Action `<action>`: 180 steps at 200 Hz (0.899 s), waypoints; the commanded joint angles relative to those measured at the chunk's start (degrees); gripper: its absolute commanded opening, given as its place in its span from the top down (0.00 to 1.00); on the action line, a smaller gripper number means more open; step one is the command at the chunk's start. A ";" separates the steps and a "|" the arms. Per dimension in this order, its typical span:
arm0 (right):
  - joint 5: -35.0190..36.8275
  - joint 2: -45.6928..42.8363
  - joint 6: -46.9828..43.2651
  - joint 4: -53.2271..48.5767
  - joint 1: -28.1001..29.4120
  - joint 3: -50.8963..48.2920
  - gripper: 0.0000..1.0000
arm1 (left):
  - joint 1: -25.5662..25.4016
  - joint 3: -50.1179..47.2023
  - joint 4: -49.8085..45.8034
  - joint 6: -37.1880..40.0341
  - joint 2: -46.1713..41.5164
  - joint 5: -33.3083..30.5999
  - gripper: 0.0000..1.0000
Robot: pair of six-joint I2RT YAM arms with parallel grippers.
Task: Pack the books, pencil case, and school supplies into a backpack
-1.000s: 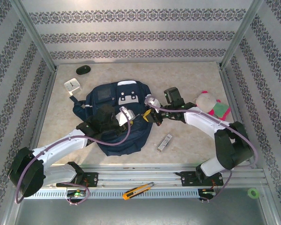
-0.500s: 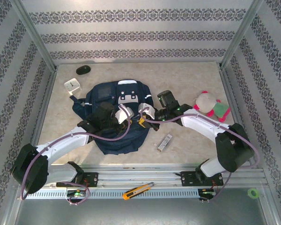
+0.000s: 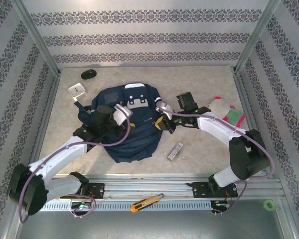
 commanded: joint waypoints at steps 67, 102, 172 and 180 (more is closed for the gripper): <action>8.37 0.46 -0.31 -7.19 5.95 5.90 1.00 | 3.00 -10.79 -12.23 -52.59 -8.88 -10.19 0.33; 11.99 0.69 0.45 -8.56 9.92 6.89 1.00 | 2.73 -18.51 1.63 -63.31 -9.09 -5.41 0.43; 15.47 0.85 4.66 -8.83 18.02 8.85 1.00 | -0.68 -19.21 20.52 -67.18 -6.15 -6.60 0.96; 16.02 0.78 5.01 -8.99 19.14 9.26 1.00 | -1.48 -18.58 21.53 -67.18 -5.44 -6.99 0.97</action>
